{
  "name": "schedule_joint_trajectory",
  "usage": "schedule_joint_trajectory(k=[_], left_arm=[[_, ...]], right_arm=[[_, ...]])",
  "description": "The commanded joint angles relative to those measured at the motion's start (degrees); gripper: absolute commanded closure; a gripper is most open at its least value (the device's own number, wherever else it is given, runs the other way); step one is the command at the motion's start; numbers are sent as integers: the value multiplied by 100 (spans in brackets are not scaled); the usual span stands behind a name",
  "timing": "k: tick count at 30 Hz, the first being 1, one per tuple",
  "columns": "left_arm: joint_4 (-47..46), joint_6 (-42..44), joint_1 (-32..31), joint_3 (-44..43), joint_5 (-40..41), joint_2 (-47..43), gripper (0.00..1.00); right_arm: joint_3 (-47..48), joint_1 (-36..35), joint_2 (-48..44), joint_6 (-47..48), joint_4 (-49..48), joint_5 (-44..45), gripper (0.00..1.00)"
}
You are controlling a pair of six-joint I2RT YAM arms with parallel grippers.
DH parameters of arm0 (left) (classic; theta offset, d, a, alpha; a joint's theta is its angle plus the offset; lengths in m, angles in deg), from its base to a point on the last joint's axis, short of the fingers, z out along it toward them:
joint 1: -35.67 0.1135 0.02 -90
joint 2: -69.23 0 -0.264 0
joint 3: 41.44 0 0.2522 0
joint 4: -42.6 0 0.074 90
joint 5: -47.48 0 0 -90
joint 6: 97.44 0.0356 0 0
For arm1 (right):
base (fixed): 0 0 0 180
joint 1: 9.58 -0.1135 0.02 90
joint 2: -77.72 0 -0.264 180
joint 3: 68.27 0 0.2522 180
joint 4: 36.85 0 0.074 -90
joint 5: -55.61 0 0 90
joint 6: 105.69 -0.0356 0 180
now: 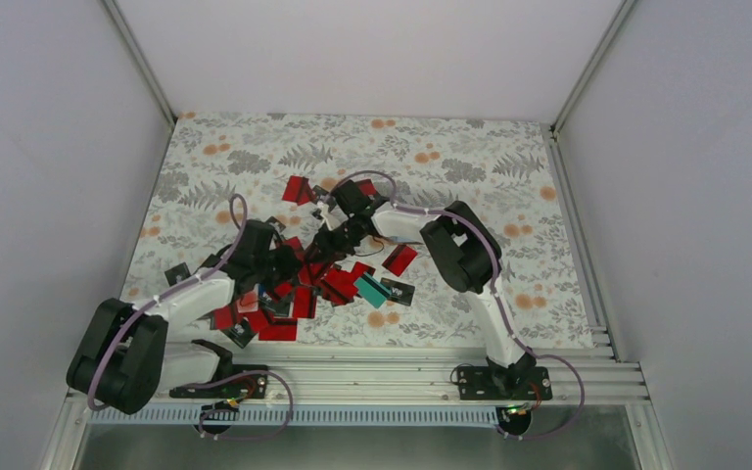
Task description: Put the credit cards into the card holder
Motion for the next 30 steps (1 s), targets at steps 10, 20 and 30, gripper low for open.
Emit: schedule_joint_trajectory(k=[10, 20, 30], left_arm=[[1665, 509, -54, -1590, 467, -1057, 98], [825, 1213, -897, -3147, 7, 408, 98], [716, 1038, -1637, -5441, -434, 3105, 98]], right_arm=[[748, 342, -1424, 743, 1393, 1008, 64], [-1141, 2051, -3264, 629, 1003, 2648, 63], [-2777, 3186, -3571, 54, 107, 2545, 65]])
